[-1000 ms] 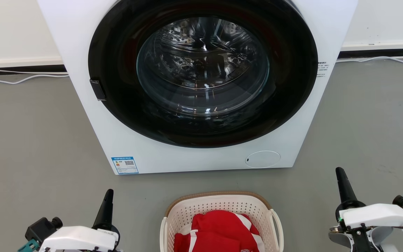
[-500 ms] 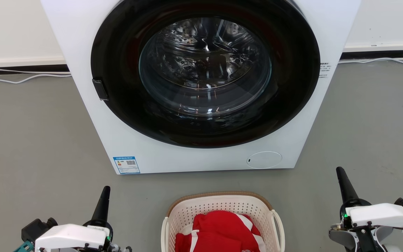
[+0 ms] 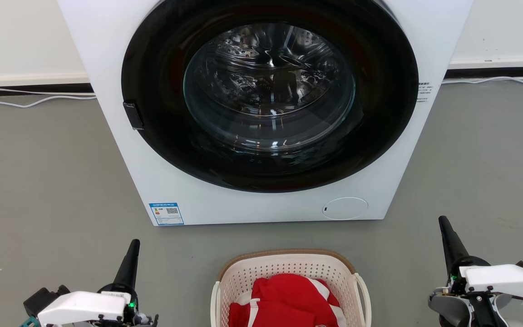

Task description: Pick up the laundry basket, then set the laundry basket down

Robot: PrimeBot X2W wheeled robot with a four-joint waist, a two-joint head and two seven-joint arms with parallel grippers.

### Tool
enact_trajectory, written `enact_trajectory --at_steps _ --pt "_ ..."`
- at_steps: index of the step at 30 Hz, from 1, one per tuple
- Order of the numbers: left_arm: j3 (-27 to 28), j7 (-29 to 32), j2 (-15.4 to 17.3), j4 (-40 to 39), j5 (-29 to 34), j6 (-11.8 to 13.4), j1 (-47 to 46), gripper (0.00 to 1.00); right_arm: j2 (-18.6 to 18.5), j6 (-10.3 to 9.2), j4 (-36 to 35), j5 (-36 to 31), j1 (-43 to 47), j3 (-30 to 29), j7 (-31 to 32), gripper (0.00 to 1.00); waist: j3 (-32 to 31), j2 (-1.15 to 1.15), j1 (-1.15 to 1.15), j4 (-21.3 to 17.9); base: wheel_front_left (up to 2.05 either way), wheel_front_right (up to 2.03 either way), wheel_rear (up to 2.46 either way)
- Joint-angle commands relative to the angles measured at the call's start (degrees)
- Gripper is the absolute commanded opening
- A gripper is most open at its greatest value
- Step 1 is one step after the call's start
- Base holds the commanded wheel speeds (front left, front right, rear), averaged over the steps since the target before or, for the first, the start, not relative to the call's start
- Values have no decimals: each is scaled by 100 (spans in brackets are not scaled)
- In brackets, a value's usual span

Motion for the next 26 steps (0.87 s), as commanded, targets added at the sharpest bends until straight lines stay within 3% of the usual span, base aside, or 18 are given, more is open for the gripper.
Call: enact_trajectory --at_steps 1,18,26 --pt "189 66 66 -126 -212 -72 -348 0 -18 36 -214 190 -53 55 73 0 -1 0 0 6 0 0 0" --pt "357 336 77 -91 -1169 -155 -410 0 30 42 -289 1122 -28 -81 339 0 -13 0 0 53 0 0 0" --pt "363 346 77 -90 -1205 -158 -412 0 31 42 -292 1157 -27 -86 349 0 -13 0 0 55 0 0 0"
